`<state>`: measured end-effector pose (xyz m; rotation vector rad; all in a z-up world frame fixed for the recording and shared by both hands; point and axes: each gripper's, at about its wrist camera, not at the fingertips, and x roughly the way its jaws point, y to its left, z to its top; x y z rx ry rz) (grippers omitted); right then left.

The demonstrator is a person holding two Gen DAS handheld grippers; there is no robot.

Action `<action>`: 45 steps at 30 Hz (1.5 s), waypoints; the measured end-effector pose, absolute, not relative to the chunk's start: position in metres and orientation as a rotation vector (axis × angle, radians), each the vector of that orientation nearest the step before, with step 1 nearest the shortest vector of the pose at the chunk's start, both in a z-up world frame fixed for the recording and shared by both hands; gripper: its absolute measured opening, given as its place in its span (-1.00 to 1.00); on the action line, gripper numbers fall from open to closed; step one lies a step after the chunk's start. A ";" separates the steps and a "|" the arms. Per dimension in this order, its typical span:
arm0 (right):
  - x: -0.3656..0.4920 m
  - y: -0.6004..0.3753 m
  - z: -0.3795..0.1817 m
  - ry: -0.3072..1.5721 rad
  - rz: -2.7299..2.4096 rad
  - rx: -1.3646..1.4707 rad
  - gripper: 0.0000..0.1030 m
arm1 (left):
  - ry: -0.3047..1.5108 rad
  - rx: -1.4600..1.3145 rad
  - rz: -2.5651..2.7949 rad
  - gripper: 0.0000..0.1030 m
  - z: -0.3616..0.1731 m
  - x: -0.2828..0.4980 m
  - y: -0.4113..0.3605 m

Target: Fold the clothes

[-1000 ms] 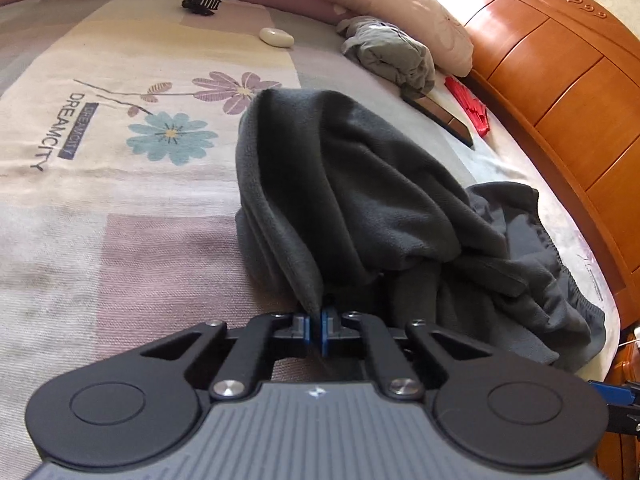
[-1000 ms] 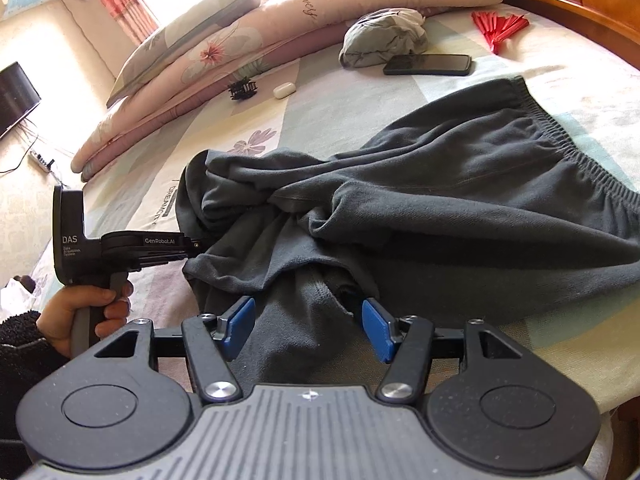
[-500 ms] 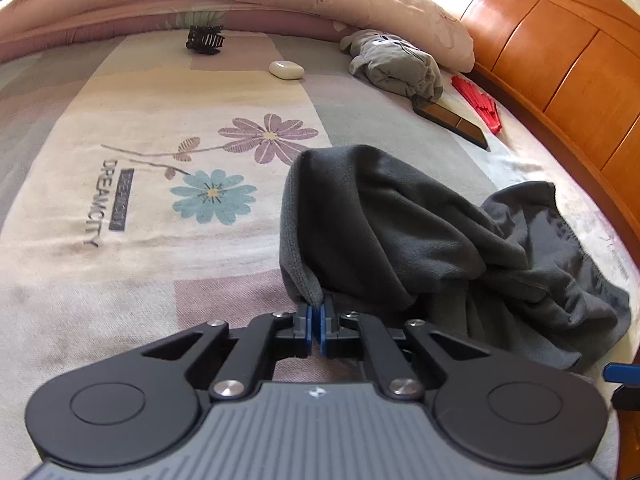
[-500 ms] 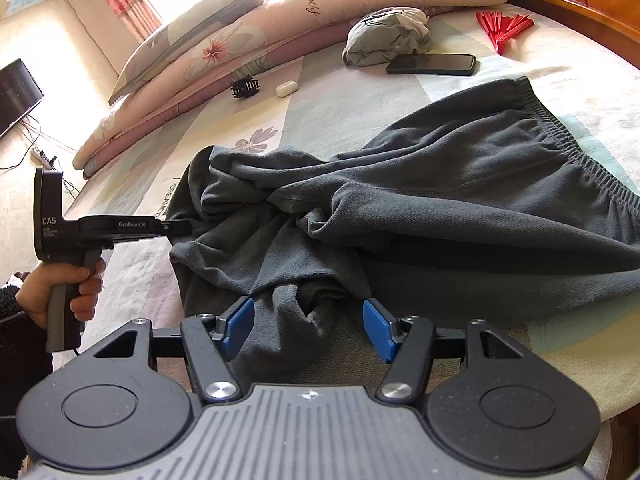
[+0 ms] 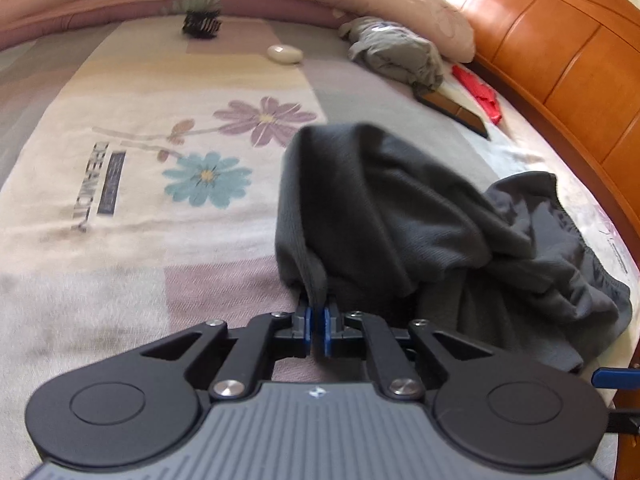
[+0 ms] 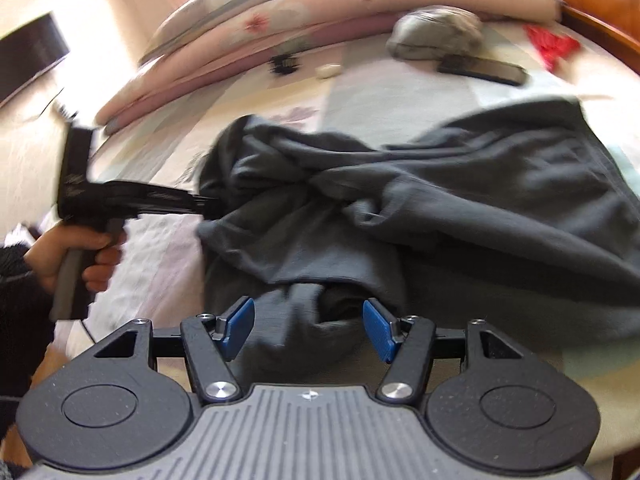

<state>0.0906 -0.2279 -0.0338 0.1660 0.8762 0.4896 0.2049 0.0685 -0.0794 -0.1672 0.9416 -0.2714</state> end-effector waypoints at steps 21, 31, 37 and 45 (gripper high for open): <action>0.134 -0.109 -0.054 0.778 0.670 -0.447 -0.90 | 0.957 -0.202 -0.338 -0.63 -0.089 0.217 0.068; 0.099 -0.207 -0.031 0.837 0.562 -0.388 -0.99 | 0.961 -0.122 -0.312 -0.63 -0.082 0.205 0.053; 0.085 -0.240 -0.037 0.877 0.540 -0.300 -0.96 | 0.968 -0.158 -0.293 -0.62 -0.083 0.196 0.057; 0.070 -0.228 -0.028 0.817 0.656 -0.202 -0.82 | 0.916 -0.218 -0.309 -0.15 -0.089 0.196 0.059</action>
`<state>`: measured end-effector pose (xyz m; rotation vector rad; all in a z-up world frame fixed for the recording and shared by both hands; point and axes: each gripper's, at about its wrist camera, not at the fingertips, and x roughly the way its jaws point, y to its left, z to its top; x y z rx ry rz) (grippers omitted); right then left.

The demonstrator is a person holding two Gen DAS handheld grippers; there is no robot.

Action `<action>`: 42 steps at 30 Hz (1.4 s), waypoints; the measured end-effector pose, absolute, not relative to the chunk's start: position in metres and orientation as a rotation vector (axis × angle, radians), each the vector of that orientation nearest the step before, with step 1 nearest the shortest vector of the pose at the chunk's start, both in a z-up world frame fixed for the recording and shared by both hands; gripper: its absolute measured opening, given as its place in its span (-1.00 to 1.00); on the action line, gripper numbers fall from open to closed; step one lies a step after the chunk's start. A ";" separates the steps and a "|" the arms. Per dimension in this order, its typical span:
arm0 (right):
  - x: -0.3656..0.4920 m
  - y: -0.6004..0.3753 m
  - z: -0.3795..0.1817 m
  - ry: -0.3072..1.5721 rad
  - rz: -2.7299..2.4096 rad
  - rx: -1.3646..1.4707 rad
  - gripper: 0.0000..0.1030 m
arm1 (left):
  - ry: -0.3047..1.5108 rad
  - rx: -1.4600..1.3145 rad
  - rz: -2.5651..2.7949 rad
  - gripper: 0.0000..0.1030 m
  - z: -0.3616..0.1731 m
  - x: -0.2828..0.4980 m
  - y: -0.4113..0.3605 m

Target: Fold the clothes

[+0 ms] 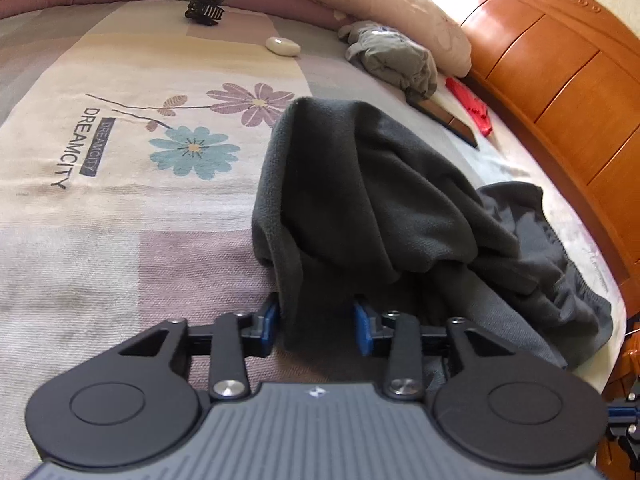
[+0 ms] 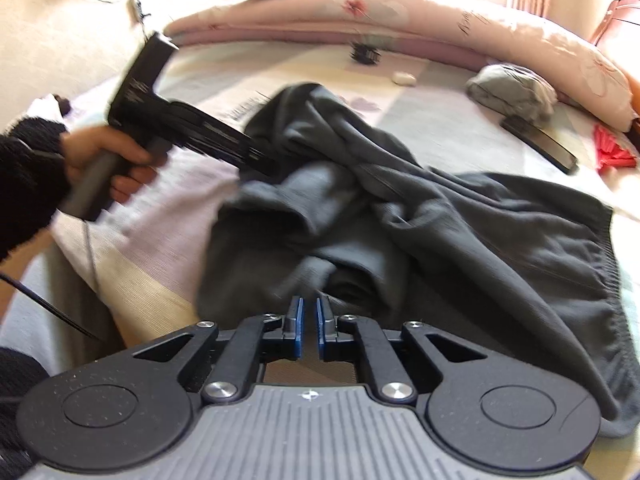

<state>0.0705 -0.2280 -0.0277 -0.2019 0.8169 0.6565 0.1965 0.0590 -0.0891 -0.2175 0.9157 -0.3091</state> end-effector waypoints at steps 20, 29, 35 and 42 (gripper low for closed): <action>0.187 -0.128 -0.029 0.971 0.868 -0.225 -0.62 | 0.929 -0.414 -0.542 0.05 -0.104 0.220 0.075; 0.193 -0.141 -0.006 1.245 0.744 -0.098 -0.51 | 1.100 -0.542 -0.360 -0.93 -0.104 0.239 0.084; 0.195 -0.147 0.038 1.326 0.661 -0.078 -0.51 | 1.251 -0.491 -0.296 -0.98 -0.080 0.253 0.075; 0.201 -0.152 0.094 1.343 0.586 -0.043 -0.48 | 1.310 -0.333 -0.251 -1.00 -0.030 0.272 0.089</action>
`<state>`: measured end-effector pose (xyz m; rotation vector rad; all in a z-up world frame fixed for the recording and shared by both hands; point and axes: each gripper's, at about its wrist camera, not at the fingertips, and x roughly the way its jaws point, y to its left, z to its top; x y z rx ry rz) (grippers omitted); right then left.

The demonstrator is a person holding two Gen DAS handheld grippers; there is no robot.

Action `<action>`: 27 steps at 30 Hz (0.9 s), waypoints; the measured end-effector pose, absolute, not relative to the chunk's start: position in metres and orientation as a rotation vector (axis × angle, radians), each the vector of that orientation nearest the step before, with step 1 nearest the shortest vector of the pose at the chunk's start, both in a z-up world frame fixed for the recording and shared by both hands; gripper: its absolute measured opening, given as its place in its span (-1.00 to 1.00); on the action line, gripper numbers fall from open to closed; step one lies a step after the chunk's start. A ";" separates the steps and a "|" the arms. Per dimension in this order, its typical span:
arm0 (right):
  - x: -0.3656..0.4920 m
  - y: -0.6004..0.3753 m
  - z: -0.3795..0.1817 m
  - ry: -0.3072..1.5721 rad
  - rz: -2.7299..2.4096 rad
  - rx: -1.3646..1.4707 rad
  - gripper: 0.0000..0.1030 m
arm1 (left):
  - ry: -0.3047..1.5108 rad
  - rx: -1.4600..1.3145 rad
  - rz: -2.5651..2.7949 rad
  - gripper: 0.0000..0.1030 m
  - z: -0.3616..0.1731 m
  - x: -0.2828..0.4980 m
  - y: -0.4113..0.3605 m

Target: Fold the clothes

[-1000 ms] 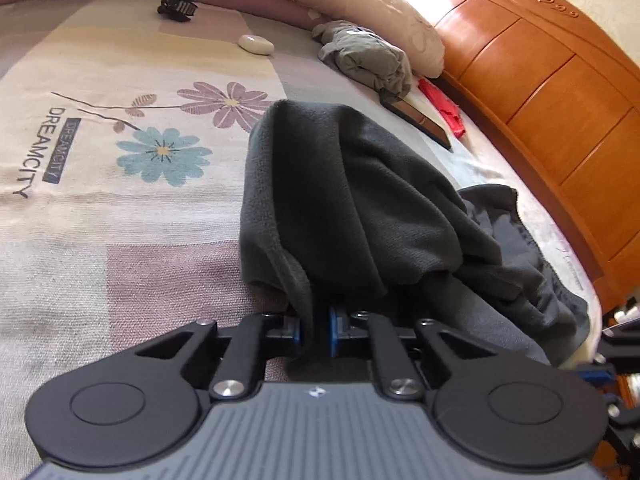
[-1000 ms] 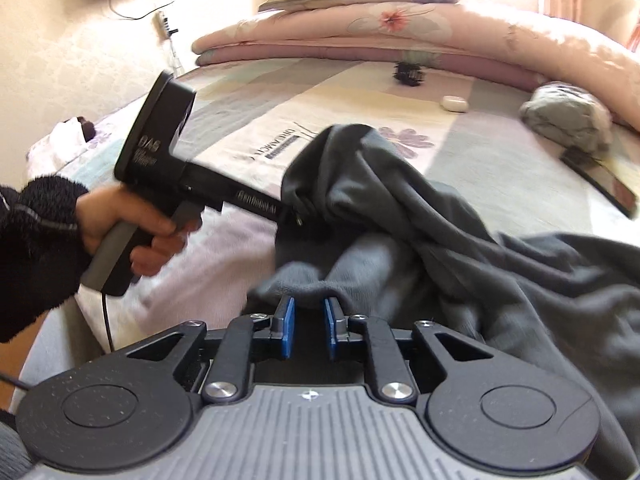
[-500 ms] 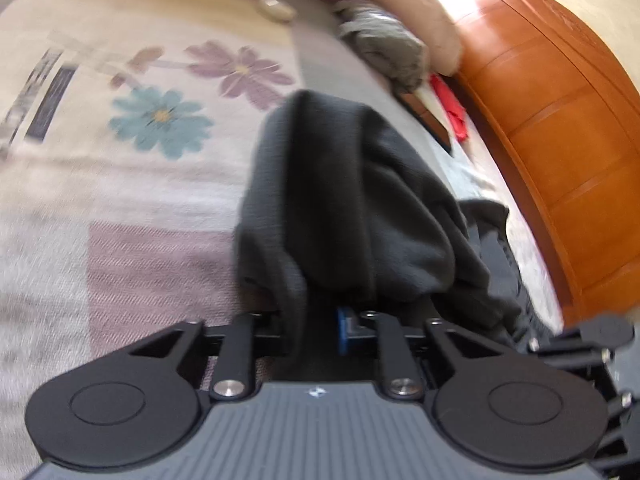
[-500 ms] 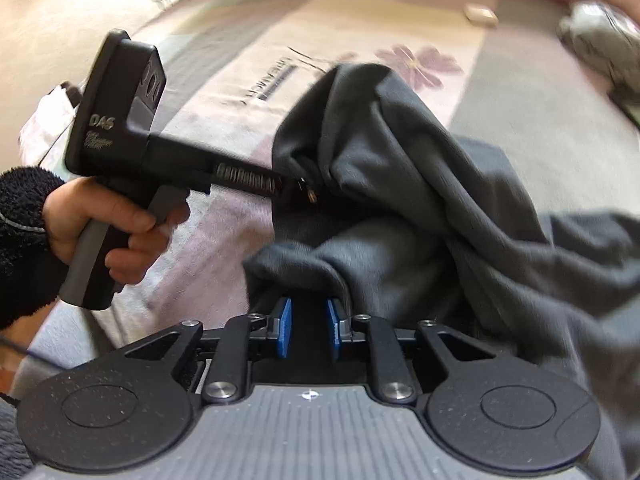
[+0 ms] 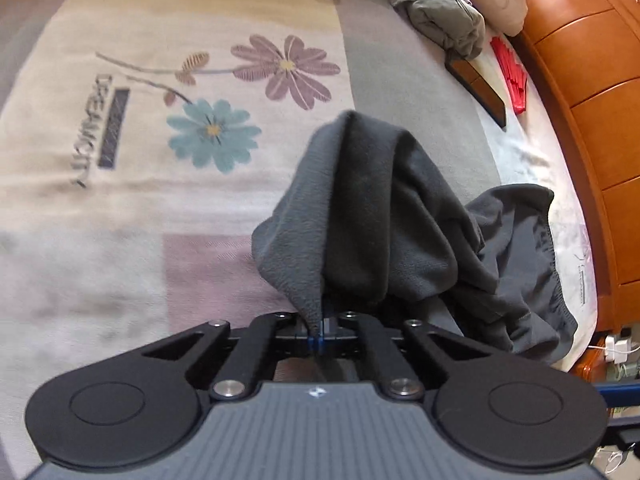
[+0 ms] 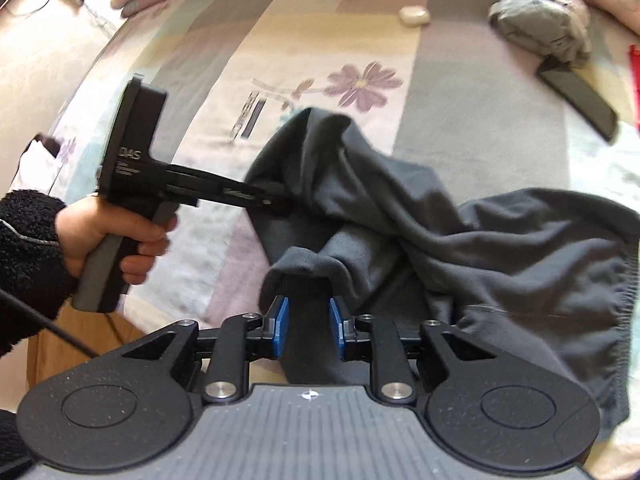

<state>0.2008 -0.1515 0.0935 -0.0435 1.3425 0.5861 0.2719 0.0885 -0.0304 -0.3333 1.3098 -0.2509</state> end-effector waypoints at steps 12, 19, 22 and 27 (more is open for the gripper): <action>0.205 -0.120 0.088 1.425 0.492 -0.079 -0.43 | 1.317 -0.245 -0.278 -1.00 0.002 0.310 0.115; 0.191 -0.098 0.088 1.420 0.370 0.020 -0.40 | 1.363 -0.147 -0.333 -1.00 -0.006 0.341 0.133; 0.194 -0.087 0.088 1.401 0.432 -0.026 -0.28 | 1.388 -0.126 -0.317 -1.00 -0.009 0.349 0.130; 0.219 -0.073 0.076 1.268 0.685 -0.204 0.10 | 1.417 -0.121 -0.236 -1.00 -0.003 0.348 0.125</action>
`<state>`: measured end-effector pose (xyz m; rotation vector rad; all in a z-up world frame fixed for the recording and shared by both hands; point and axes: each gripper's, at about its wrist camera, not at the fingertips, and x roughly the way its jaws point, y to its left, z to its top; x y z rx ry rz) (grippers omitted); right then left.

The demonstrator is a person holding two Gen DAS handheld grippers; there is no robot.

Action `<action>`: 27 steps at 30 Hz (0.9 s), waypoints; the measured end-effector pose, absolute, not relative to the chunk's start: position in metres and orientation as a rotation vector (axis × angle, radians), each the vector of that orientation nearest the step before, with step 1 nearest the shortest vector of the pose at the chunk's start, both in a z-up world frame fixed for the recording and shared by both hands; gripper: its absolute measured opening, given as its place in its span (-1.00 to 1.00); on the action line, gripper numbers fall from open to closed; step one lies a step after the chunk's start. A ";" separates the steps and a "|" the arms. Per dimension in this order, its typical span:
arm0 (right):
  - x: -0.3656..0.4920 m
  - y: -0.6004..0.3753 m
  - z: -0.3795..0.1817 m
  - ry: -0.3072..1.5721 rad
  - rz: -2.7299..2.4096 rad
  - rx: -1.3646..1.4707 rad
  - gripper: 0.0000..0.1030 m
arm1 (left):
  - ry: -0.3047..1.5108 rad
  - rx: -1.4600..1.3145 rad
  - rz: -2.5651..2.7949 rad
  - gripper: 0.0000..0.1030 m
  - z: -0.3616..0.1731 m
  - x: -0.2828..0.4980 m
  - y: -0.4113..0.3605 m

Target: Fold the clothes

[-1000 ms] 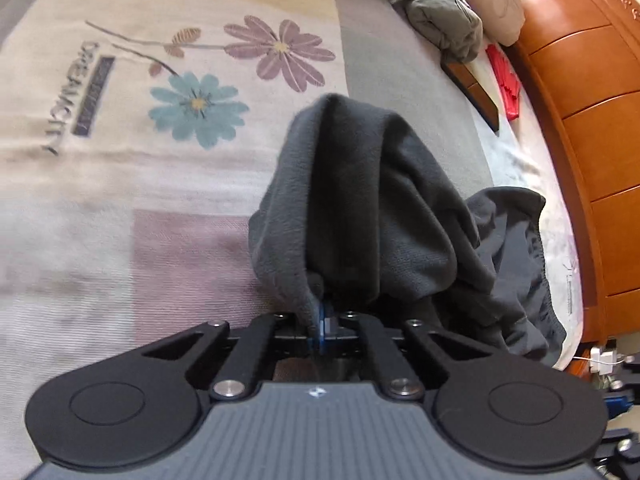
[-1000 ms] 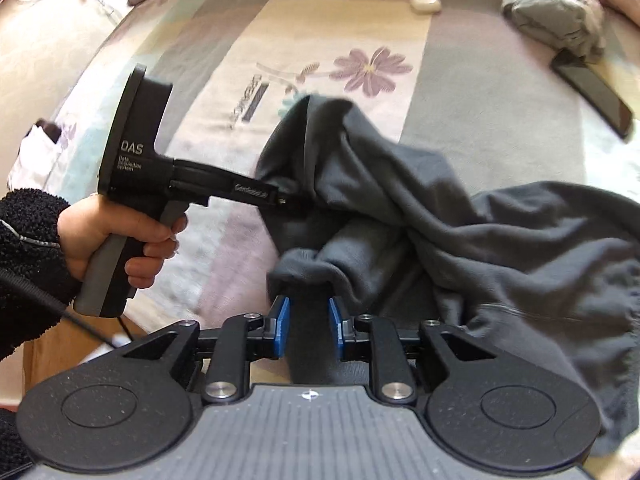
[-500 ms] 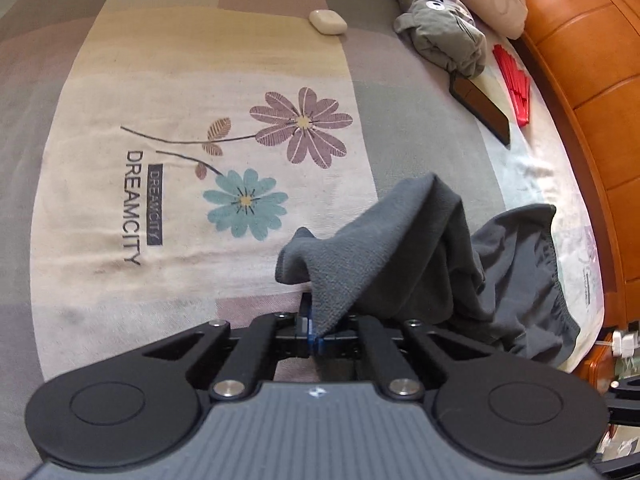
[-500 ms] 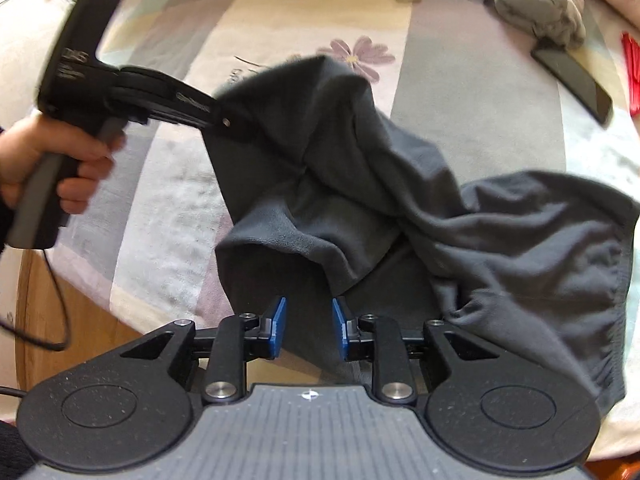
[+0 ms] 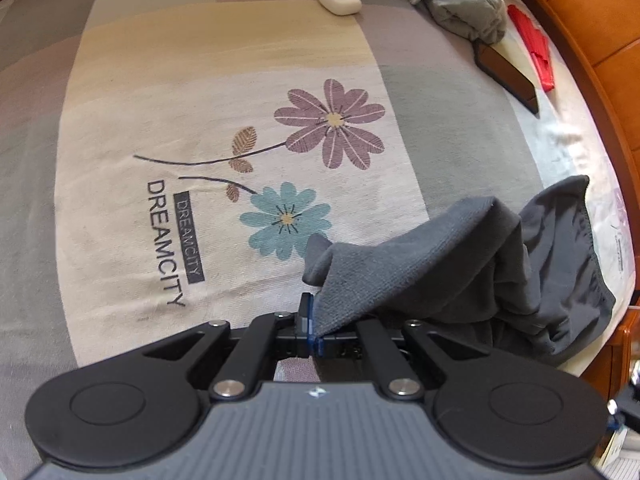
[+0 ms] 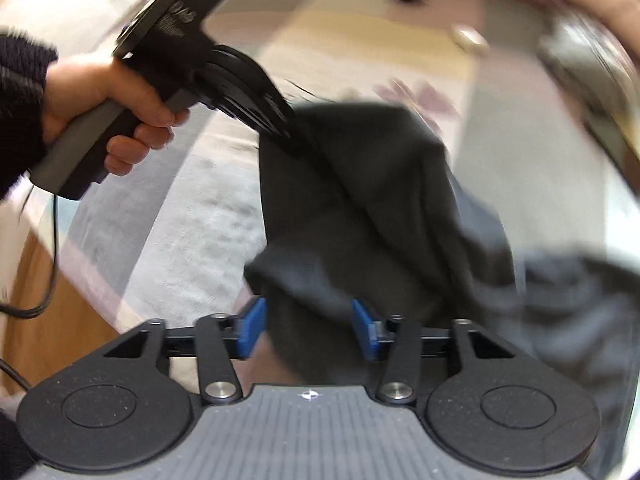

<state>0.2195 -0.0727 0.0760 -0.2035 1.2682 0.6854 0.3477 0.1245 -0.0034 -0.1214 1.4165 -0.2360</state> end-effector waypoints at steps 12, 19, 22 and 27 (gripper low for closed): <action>0.218 -0.032 -0.005 1.150 0.999 -0.598 -0.91 | 1.423 -0.129 -0.159 -1.00 -0.022 0.354 0.126; 0.217 -0.062 -0.003 1.293 0.936 -0.479 -0.92 | 1.430 -0.072 -0.226 -1.00 -0.030 0.371 0.139; 0.208 -0.078 -0.003 1.360 0.908 -0.480 -0.92 | 1.421 -0.035 -0.245 -1.00 -0.031 0.382 0.142; 0.207 -0.094 -0.001 1.404 0.872 -0.393 -0.91 | 1.366 -0.016 -0.269 -0.99 -0.031 0.404 0.141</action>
